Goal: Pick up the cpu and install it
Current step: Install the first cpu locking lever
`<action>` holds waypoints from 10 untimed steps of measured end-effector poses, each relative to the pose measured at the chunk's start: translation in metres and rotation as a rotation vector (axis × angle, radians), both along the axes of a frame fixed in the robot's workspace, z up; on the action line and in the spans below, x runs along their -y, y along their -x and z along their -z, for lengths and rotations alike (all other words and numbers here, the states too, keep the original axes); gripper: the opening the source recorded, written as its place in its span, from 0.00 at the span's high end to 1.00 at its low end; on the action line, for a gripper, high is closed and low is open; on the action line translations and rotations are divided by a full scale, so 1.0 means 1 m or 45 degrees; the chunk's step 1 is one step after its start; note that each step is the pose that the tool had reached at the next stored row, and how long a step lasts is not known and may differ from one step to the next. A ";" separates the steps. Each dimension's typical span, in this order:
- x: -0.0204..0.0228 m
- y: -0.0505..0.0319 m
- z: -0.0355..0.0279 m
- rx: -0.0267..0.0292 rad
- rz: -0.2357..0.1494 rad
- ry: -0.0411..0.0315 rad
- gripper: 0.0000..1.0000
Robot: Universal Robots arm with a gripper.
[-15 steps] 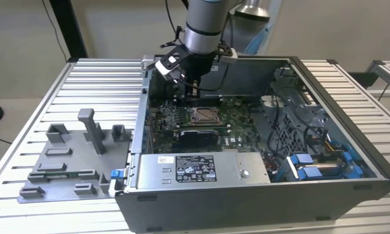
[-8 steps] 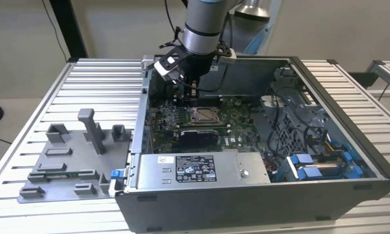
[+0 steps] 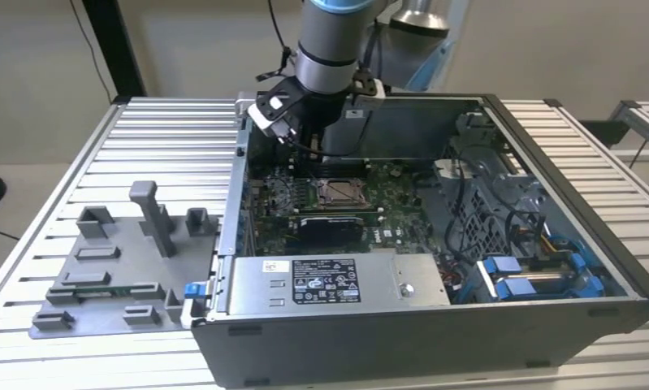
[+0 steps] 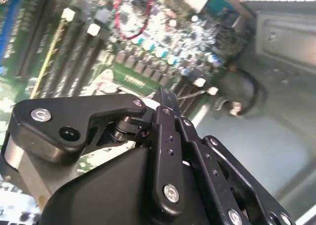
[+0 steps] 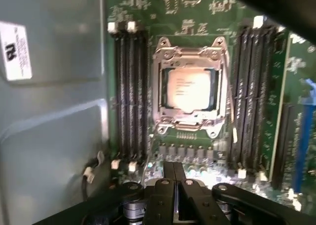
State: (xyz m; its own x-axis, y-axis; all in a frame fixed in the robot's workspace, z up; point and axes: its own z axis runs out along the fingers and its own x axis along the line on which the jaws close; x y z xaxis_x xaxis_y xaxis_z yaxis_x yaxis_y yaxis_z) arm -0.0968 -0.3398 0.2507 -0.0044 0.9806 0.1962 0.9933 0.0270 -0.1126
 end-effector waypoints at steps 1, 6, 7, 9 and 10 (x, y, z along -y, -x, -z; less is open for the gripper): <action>0.0004 0.0018 0.0001 -0.0001 0.000 -0.0165 1.00; 0.0060 0.0062 0.0012 -0.0002 -0.005 -0.0825 1.00; 0.0072 0.0065 0.0014 -0.0004 -0.009 -0.0836 1.00; 0.0077 0.0065 0.0019 -0.0007 -0.022 -0.0933 1.00; 0.0076 0.0064 0.0025 -0.0009 -0.035 -0.0974 1.00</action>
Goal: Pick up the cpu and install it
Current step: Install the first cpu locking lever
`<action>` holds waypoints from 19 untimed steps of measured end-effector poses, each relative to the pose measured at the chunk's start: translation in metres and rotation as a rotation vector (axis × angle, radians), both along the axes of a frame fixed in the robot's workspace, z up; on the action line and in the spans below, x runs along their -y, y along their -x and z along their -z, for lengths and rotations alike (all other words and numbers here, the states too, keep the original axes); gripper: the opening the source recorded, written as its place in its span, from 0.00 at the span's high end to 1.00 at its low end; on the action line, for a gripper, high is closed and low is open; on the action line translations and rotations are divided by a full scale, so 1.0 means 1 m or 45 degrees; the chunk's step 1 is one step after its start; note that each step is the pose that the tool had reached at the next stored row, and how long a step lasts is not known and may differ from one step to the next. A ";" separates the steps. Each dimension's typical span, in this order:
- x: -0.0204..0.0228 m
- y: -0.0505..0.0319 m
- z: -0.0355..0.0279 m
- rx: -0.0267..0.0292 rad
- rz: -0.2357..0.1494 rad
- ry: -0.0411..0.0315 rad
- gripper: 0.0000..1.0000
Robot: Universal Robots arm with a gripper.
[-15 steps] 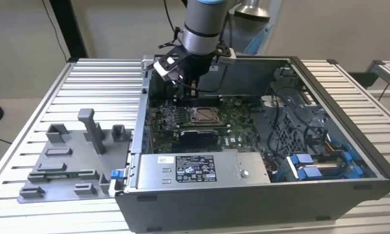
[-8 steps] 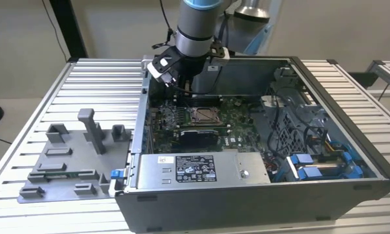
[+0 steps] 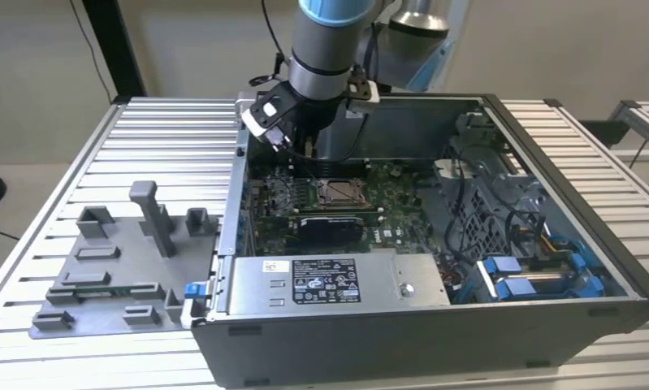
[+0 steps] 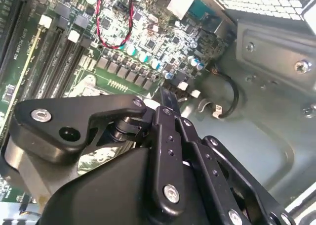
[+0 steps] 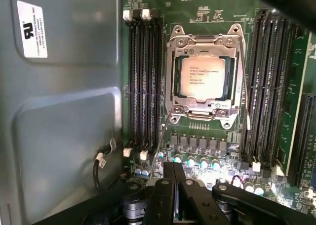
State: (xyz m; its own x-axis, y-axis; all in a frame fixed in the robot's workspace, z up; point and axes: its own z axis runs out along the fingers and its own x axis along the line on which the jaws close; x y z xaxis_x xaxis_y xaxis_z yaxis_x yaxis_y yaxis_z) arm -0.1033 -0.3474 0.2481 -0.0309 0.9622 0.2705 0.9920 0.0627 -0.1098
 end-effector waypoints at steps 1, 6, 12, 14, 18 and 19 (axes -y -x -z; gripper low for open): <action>0.0000 0.0001 0.0005 -0.0002 -0.017 -0.0006 1.00; 0.0000 0.0002 0.0031 -0.0001 -0.127 -0.0007 1.00; -0.0003 0.0005 0.0081 0.0039 -0.218 -0.0127 1.00; -0.0009 0.0006 0.0090 0.0049 -0.233 -0.0242 1.00; -0.0036 0.0042 0.0102 0.0073 -0.240 -0.0466 1.00; -0.0036 0.0068 0.0101 0.0071 -0.241 -0.0465 1.00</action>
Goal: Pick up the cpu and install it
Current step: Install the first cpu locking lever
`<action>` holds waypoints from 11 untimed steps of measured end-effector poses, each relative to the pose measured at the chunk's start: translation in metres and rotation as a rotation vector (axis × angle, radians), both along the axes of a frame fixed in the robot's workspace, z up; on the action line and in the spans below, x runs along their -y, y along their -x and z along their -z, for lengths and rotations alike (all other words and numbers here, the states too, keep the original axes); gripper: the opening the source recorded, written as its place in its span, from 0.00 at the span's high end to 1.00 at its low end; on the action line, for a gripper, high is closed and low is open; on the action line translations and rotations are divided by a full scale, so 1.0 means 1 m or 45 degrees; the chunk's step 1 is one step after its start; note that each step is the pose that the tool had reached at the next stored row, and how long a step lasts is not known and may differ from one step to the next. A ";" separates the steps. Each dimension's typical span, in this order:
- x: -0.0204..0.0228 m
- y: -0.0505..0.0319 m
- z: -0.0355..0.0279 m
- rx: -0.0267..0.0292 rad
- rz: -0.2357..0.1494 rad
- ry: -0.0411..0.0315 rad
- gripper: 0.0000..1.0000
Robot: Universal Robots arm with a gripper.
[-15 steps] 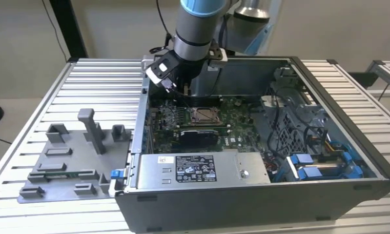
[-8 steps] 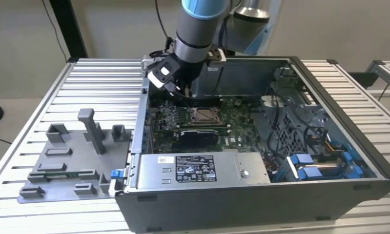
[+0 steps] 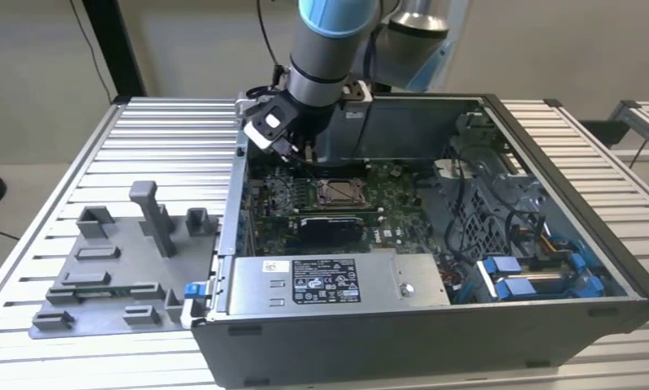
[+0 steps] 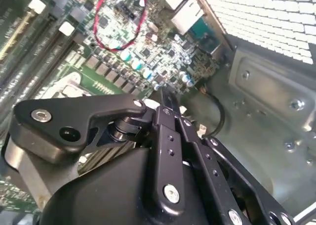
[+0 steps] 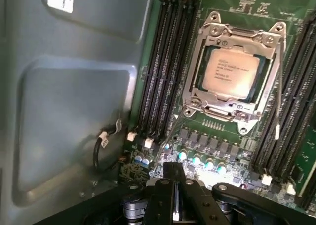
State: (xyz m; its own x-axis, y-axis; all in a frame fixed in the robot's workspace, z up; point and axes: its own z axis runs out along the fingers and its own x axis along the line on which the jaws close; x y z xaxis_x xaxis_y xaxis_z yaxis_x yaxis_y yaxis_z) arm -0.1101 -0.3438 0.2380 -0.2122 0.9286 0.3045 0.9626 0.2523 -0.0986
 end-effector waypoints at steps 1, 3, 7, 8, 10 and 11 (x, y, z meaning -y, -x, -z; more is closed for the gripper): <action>-0.0001 0.0019 0.0001 0.0001 -0.001 -0.0001 1.00; -0.0016 0.0037 0.0001 0.0001 -0.002 -0.0018 1.00; -0.0069 0.0047 0.0001 0.0000 -0.003 -0.0241 1.00; -0.0079 0.0048 0.0001 0.0000 -0.003 -0.0326 1.00; -0.0081 0.0048 0.0001 0.0001 -0.005 -0.0407 1.00; -0.0082 0.0048 0.0001 0.0004 -0.005 -0.0418 1.00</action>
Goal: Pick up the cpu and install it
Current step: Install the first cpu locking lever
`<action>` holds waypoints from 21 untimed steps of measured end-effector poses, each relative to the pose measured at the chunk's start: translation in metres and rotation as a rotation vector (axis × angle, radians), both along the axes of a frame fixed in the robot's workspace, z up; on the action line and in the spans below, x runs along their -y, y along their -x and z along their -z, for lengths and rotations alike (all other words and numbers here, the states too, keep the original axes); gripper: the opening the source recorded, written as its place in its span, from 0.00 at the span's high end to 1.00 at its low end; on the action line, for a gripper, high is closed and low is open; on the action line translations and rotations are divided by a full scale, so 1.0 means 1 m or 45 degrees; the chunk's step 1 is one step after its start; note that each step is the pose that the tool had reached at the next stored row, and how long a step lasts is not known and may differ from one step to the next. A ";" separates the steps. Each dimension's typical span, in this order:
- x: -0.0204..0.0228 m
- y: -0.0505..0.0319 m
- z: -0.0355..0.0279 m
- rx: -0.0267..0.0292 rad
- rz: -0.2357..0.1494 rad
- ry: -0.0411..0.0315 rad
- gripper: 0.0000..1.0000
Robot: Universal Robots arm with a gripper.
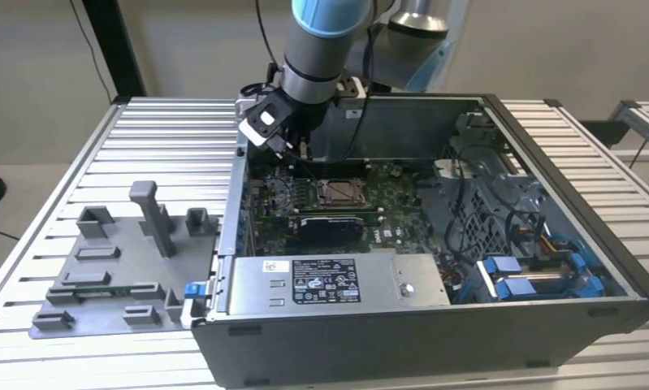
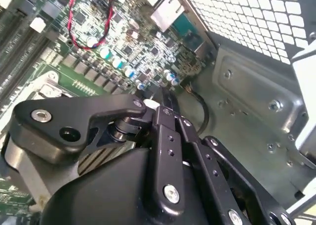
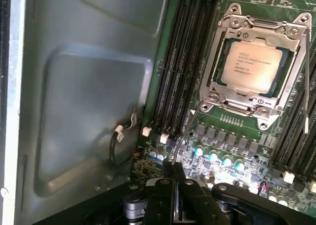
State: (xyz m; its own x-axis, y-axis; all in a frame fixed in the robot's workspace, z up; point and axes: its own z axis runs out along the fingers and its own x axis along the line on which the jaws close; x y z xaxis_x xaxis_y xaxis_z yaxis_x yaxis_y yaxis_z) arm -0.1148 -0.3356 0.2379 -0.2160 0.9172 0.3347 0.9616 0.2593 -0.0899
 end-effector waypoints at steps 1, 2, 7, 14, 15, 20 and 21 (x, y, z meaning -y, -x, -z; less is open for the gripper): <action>0.0000 0.0000 -0.0001 -0.0002 0.000 -0.0011 1.00; 0.0001 0.0000 -0.0003 -0.0004 -0.001 -0.0028 1.00; 0.0001 -0.0016 -0.0007 -0.0004 -0.001 -0.0245 1.00; 0.0000 -0.0114 -0.0017 -0.0023 -0.001 -0.0475 1.00; 0.0001 -0.0129 -0.0020 -0.0027 -0.001 -0.0497 1.00; 0.0000 -0.0208 -0.0038 -0.0048 -0.001 -0.0629 1.00; 0.0001 -0.0227 -0.0042 -0.0054 -0.001 -0.0655 1.00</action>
State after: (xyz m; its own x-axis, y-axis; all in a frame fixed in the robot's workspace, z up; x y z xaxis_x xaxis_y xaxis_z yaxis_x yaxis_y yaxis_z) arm -0.0922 -0.3356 0.2422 -0.2150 0.8987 0.3823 0.9611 0.2641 -0.0805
